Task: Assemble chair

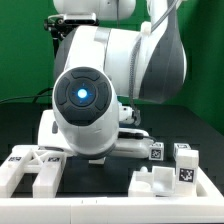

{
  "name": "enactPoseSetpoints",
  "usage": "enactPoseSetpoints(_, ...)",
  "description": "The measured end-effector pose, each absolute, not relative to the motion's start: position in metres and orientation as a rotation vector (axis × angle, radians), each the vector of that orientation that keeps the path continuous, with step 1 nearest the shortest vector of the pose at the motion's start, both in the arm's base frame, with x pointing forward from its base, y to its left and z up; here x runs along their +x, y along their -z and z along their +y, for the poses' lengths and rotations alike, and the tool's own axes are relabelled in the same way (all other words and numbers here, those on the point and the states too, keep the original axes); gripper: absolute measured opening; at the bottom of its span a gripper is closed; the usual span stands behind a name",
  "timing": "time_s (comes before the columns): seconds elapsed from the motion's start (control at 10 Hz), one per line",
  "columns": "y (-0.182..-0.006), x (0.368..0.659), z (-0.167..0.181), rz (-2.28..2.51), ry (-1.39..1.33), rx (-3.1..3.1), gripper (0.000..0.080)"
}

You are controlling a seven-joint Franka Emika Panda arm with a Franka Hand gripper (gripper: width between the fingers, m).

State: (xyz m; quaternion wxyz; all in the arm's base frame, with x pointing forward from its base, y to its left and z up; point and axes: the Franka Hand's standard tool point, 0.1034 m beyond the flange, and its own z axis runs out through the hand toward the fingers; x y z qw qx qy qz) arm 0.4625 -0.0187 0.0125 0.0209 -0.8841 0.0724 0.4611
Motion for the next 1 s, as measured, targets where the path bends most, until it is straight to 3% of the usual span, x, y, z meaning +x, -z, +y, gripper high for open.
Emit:
enactPoseSetpoints(0.3, -0.013, 0.463, -0.02, 0.228, -1.429, -2.74, 0.0285)
enactPoseSetpoints(0.4, -0.022, 0.462, -0.015, 0.226, -1.464, -2.709, 0.0285)
enactPoseSetpoints(0.5, -0.058, 0.483, -0.005, 0.191, -1.482, -2.678, 0.0285)
enactPoseSetpoints(0.7, -0.111, 0.528, 0.005, 0.187, -1.287, -2.695, 0.0285)
enactPoseSetpoints(0.8, -0.124, 0.535, 0.002, 0.181, -1.228, -2.715, 0.0285)
enactPoseSetpoints(1.0, -0.115, 0.554, 0.001, 0.194, -0.958, -2.84, 0.0286)
